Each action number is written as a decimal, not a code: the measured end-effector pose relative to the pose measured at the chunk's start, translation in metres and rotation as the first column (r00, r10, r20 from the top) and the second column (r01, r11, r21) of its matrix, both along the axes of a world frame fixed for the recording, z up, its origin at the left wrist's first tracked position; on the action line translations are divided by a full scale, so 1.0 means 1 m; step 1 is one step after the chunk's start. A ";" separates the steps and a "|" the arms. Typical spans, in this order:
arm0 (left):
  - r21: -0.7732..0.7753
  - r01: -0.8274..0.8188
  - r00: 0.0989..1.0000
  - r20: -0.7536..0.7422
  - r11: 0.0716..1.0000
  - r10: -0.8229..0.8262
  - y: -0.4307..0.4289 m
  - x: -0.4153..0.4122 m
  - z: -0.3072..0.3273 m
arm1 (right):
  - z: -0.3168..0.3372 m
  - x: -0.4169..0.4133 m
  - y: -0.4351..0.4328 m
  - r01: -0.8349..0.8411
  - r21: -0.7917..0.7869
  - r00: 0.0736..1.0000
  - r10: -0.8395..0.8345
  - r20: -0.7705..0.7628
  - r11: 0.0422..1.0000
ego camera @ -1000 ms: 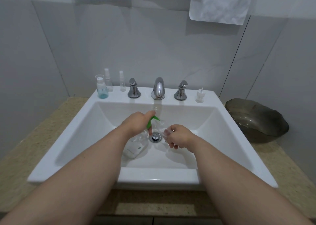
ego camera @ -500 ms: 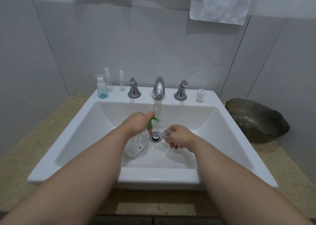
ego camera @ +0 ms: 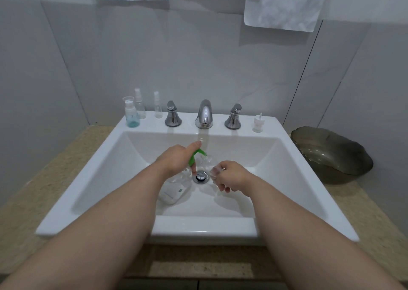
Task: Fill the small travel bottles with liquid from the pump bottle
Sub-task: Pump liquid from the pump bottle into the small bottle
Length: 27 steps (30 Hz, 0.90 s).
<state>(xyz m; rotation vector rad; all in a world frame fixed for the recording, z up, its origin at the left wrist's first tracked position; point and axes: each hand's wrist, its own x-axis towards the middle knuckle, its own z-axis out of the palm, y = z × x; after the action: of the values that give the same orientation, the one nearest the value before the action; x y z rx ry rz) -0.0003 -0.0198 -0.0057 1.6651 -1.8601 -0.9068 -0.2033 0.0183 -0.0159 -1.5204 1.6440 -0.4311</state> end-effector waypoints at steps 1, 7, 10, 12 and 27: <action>0.001 0.000 1.000 -0.003 1.000 0.000 -0.001 0.000 -0.001 | 0.000 0.000 0.000 -0.001 0.001 1.000 0.001 0.000 1.000; -0.003 0.002 1.000 0.006 1.000 -0.002 -0.002 -0.001 -0.001 | 0.002 0.000 0.002 -0.004 0.001 1.000 0.004 0.001 1.000; 0.005 -0.002 1.000 0.001 1.000 0.002 -0.003 -0.001 -0.001 | 0.002 0.000 0.002 -0.007 0.000 1.000 0.007 0.006 1.000; 0.015 0.003 1.000 -0.012 1.000 -0.002 -0.003 -0.002 -0.001 | 0.002 0.000 0.002 -0.005 0.004 1.000 0.005 0.005 1.000; 0.037 0.031 0.999 -0.030 0.999 -0.030 -0.005 -0.002 -0.002 | 0.000 -0.001 0.002 -0.015 0.004 1.000 0.015 0.010 1.000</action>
<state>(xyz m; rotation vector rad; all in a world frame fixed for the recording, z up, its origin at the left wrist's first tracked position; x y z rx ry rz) -0.0025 -0.0248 -0.0075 1.6413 -1.8643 -0.9791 -0.2038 0.0199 -0.0160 -1.5245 1.6233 -0.4267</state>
